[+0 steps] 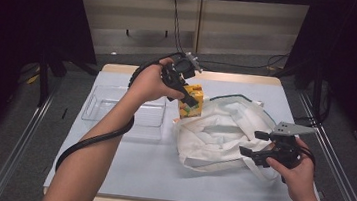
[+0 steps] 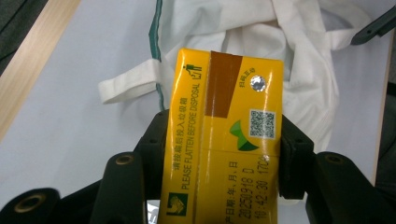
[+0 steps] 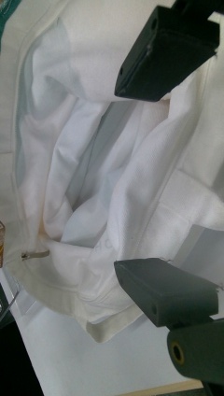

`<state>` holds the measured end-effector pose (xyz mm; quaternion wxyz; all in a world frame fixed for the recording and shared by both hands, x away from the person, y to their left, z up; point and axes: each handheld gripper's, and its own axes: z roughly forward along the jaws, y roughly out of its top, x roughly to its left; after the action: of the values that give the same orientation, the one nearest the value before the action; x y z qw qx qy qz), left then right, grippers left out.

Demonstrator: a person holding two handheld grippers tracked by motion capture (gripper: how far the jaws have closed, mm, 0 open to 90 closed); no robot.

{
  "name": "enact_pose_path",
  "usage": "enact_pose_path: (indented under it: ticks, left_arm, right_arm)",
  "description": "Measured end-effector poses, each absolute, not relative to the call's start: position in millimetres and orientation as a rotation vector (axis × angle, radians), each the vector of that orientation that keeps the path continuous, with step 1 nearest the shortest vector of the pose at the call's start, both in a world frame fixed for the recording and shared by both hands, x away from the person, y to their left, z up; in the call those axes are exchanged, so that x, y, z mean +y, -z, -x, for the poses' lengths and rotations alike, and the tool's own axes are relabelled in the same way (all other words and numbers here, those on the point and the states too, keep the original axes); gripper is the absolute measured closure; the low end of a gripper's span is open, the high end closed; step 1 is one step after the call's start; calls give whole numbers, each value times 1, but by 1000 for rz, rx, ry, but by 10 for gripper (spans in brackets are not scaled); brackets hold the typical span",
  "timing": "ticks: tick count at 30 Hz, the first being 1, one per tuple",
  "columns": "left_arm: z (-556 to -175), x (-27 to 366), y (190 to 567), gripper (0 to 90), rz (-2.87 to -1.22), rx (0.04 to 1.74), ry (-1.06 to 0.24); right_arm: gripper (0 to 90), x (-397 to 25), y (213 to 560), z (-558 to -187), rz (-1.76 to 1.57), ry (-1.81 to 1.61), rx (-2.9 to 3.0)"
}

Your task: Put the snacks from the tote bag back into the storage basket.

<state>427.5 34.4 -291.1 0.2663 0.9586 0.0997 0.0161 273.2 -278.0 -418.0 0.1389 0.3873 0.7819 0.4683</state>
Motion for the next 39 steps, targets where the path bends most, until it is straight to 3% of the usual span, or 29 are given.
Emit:
enact_pose_path:
  ticks: [24,39]
  left_arm:
    - [-442,92,279,494,-2598,259,-60]
    - [-448,132,299,494,-2632,257,-32]
  right_arm:
    - [132,-275,417,-272,-1114,-1363,2270]
    - [131,-271,417,-274,-1127,-1376,2272]
